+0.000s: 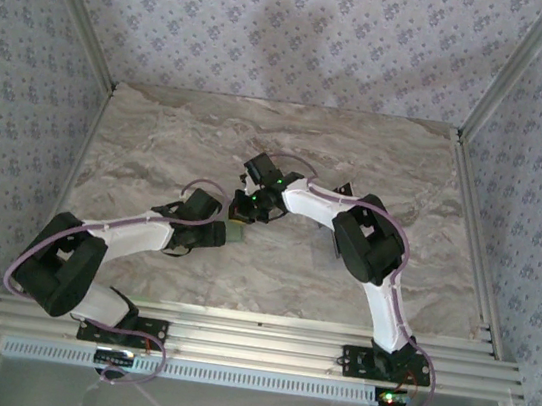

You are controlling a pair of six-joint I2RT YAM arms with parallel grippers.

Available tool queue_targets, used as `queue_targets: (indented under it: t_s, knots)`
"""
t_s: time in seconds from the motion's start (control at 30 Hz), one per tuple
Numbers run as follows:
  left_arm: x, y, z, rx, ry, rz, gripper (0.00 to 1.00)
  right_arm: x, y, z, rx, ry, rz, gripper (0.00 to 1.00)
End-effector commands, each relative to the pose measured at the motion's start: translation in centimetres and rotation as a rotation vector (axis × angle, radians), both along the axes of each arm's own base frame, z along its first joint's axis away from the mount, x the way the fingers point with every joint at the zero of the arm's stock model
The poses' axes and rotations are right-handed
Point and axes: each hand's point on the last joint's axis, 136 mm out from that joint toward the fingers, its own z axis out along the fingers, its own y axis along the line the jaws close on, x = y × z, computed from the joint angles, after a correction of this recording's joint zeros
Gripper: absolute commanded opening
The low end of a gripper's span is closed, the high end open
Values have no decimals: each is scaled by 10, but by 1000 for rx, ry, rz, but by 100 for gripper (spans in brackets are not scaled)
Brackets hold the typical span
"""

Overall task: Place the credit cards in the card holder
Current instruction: Close the button on the card holder.

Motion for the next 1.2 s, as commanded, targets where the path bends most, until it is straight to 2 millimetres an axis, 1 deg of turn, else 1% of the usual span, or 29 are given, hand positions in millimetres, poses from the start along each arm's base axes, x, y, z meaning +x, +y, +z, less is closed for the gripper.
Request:
queue_targets:
  t_s: [0.0,0.17,0.37,0.63,0.8,0.87,0.9,1.17]
  knots:
    - [-15,-12,-25,-54,76,-48,88,-13,1,-15,-34,53,17,0]
    - [-15,-12,-25,-54,75,-48,88,-21,-4,-26,-73,77,26,0]
    - [-15,-13,-25,-56,75,-50,88,-24,-17,-41,-134,106,11,0]
    - [-15,-15,-24,-60,74,-54,88,-36,-36,-66,-239,156,21,0]
    - [-14,-17,-22,-65,72,-57,88,-41,-43,-79,-297,172,35,0]
    - [-14,-18,-22,-67,72,-58,88,-41,-43,-83,-307,168,43,0]
    - [-14,-18,-22,-68,72,-60,88,-45,-48,-87,-333,188,47,0]
    - [-12,-21,-14,-78,57,-69,88,-58,-62,-110,-413,228,64,0]
